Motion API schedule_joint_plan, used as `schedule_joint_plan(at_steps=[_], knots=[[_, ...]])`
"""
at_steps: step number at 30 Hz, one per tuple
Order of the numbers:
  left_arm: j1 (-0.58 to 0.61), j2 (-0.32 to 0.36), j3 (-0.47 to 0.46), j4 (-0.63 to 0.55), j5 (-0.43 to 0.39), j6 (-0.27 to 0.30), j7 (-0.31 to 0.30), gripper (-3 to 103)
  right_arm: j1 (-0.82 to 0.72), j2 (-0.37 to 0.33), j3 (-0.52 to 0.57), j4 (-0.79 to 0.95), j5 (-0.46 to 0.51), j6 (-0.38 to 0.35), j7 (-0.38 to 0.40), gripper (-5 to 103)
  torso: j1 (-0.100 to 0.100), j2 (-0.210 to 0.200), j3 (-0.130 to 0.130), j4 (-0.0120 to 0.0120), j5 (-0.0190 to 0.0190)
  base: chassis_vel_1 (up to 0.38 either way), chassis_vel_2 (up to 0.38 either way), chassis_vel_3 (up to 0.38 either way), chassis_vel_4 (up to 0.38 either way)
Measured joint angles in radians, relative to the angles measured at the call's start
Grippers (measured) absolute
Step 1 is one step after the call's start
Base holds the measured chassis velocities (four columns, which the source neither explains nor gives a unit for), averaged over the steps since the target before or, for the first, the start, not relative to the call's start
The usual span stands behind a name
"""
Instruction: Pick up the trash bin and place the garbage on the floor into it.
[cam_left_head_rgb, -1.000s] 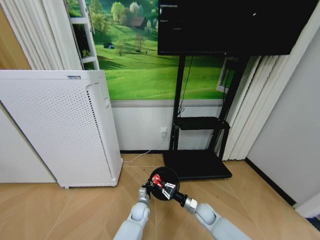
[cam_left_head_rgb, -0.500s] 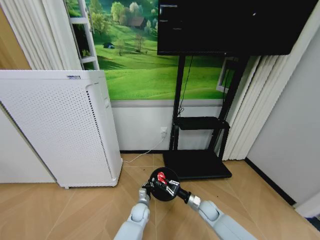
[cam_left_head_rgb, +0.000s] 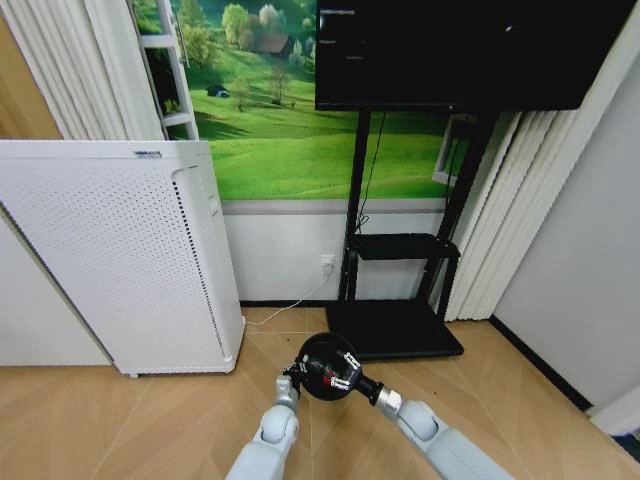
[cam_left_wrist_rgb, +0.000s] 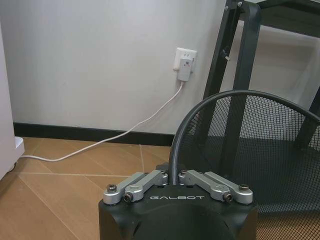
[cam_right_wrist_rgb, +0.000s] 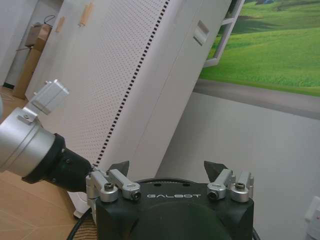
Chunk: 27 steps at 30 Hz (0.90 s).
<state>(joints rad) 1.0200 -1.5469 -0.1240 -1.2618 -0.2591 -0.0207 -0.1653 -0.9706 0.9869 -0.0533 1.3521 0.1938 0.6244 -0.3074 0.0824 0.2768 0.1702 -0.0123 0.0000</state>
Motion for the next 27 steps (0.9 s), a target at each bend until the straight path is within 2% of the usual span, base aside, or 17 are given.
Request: schedule_joint_plan(at_steps=[3,5,12,17,19,22,25,27], knots=[[0.012,0.008,-0.012,-0.008,0.002,0.002,0.000,3,-0.005,-0.003,0.011,0.019,0.002,-0.004,0.014,97,0.000,0.000,0.000,0.0000,0.0000,0.000,0.000,0.000,0.000],[0.015,0.010,-0.016,-0.012,0.003,0.002,0.000,3,-0.006,-0.005,0.015,0.025,0.006,-0.005,0.014,99,0.000,0.000,0.000,0.0001,0.0000,0.000,0.000,0.000,0.000],[0.046,0.018,-0.036,-0.045,0.005,-0.002,-0.003,3,-0.029,-0.015,0.072,0.056,0.052,-0.028,0.013,100,0.000,0.000,0.000,-0.0001,-0.0001,0.000,0.000,0.000,0.000],[0.067,0.042,-0.058,-0.077,0.006,-0.010,-0.004,3,-0.040,-0.021,0.120,0.053,0.081,-0.030,0.050,100,0.000,0.000,0.000,0.0000,-0.0001,0.000,0.000,0.000,0.000],[0.091,0.076,-0.081,-0.126,-0.008,-0.011,-0.004,3,-0.051,-0.027,0.156,0.043,0.135,-0.034,0.083,100,0.000,0.000,0.000,-0.0001,-0.0001,0.000,0.000,0.000,0.000],[0.107,0.097,-0.098,-0.156,-0.019,-0.009,-0.005,3,-0.055,-0.028,0.171,0.033,0.158,-0.036,0.095,100,0.000,0.000,0.000,-0.0001,0.0000,0.000,0.000,0.000,0.000],[0.165,0.162,-0.171,-0.264,-0.050,-0.009,-0.019,3,-0.075,-0.026,0.235,-0.011,0.225,-0.037,0.125,100,0.000,0.000,0.000,0.0001,-0.0001,0.000,0.000,0.000,0.000],[0.178,0.175,-0.186,-0.291,-0.059,-0.011,-0.021,3,-0.080,-0.025,0.250,-0.027,0.235,-0.037,0.130,100,0.000,0.000,0.000,0.0001,0.0001,0.000,0.000,0.000,0.000]])
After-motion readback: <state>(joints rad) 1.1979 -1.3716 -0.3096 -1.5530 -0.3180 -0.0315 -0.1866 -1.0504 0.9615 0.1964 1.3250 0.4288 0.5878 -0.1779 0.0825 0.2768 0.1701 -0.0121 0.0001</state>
